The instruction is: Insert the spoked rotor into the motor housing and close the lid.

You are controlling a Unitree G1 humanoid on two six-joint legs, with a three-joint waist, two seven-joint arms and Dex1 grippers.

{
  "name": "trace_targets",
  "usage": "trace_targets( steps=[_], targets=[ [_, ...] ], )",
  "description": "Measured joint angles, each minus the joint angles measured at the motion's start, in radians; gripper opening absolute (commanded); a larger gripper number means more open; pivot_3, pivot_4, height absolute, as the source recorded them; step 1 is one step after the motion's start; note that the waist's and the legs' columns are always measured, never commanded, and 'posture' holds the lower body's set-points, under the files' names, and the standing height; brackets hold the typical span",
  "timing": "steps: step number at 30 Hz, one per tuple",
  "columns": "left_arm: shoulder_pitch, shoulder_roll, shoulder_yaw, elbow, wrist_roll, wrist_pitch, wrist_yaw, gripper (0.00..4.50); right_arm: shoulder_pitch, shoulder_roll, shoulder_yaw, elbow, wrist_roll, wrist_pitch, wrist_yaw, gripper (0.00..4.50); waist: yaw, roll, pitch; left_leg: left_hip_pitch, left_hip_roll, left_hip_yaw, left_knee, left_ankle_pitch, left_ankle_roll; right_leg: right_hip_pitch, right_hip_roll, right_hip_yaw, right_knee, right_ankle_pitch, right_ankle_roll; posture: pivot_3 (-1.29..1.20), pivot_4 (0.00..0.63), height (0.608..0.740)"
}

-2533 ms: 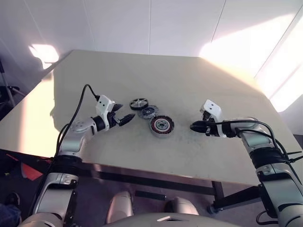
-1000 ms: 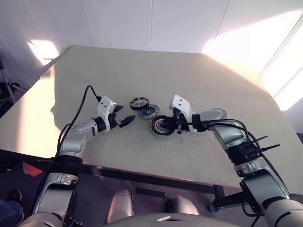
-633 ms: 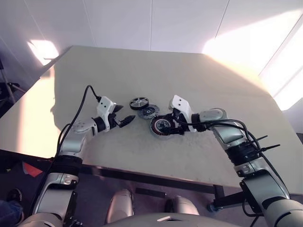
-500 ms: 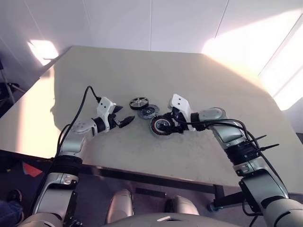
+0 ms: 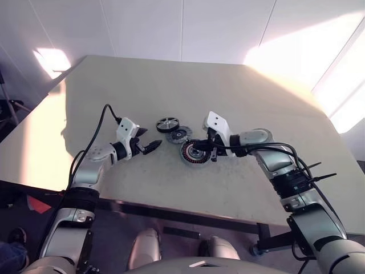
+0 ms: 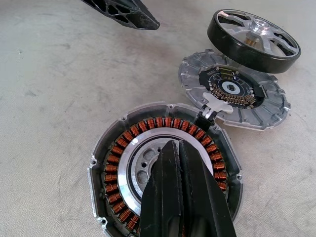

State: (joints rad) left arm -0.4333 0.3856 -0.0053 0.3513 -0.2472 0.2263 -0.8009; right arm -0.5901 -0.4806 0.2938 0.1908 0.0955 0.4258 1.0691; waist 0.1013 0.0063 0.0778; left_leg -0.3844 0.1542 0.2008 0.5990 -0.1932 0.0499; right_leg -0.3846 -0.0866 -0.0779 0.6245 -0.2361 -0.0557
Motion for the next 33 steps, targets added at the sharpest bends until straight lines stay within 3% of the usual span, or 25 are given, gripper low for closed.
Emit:
trace_targets(
  steps=[16,33],
  targets=[
    [0.002,0.001,0.001,0.0,0.001,-0.001,0.007,4.5,-0.015,0.016,0.019,0.097,-0.051,-0.071,-0.035,0.05,-0.001,0.0,0.0,0.011,0.0,0.0,0.0,0.0,-0.001,0.013,0.0,0.0,-0.001,0.0,0.0,0.0,0.0,0.74],
    [0.001,0.0,0.001,0.021,0.005,-0.009,0.008,4.5,-0.001,-0.028,-0.007,-0.042,-0.031,-0.034,-0.012,0.05,-0.001,0.0,0.0,0.011,0.0,0.0,0.0,0.0,-0.001,0.013,0.0,0.0,-0.001,0.0,0.0,0.0,0.0,0.74]
  ],
)
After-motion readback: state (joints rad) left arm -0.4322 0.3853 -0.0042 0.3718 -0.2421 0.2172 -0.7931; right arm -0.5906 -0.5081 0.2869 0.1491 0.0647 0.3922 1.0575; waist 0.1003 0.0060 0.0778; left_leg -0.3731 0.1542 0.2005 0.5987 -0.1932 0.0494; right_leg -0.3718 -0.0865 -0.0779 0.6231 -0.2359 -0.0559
